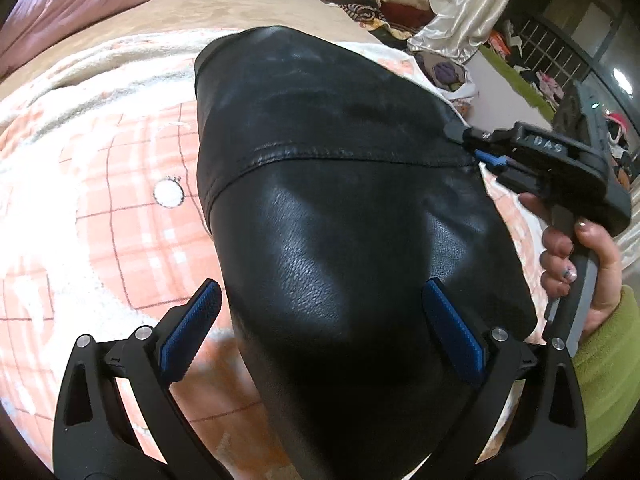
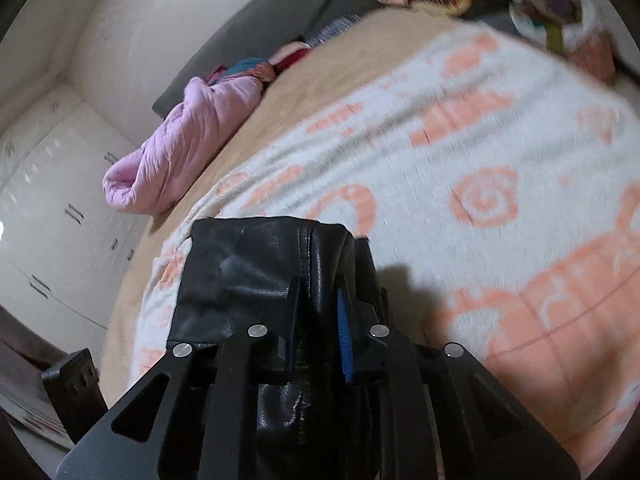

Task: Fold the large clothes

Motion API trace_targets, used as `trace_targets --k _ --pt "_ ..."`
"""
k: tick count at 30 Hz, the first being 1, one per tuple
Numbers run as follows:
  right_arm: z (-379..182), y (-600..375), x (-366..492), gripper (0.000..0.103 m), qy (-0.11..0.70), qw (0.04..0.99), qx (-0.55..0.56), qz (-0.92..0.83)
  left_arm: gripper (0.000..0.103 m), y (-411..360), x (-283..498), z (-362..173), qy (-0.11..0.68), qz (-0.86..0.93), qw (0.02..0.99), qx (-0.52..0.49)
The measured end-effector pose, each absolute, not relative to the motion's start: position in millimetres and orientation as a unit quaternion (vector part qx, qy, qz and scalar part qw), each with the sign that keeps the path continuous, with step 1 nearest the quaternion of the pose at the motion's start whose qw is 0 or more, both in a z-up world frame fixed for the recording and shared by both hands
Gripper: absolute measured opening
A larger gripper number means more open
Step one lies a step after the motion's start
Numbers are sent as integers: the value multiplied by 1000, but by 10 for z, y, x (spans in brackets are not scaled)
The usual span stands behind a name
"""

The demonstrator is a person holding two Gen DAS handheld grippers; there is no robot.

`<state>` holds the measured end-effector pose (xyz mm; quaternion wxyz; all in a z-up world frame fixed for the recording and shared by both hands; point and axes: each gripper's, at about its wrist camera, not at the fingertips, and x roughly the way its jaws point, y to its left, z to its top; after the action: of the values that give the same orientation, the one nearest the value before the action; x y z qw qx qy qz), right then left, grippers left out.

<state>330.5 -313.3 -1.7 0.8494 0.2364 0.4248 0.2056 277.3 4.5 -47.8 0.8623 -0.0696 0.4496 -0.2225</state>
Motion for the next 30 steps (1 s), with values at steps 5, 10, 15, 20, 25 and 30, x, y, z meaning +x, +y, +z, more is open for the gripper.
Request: trace_targets --k 5,10,15,20,25,30 --pt "-195 -3163 3325 20 435 842 250 199 94 60 2800 -563 455 -226 857 -86" --pt "-209 -3156 3257 35 441 841 248 192 95 84 2800 -598 458 -227 855 -92" --pt "-139 -3213 2981 73 438 837 250 214 95 153 2816 -599 459 -232 851 -104" --pt "-119 -3228 2608 81 447 813 258 268 95 249 2843 -657 465 -247 839 -135" --pt "-311 -3188 2432 78 489 783 248 294 94 347 2903 -758 481 -271 816 -170" --pt "-638 -3210 2433 58 492 754 311 306 95 451 2981 -907 491 -286 795 -212"
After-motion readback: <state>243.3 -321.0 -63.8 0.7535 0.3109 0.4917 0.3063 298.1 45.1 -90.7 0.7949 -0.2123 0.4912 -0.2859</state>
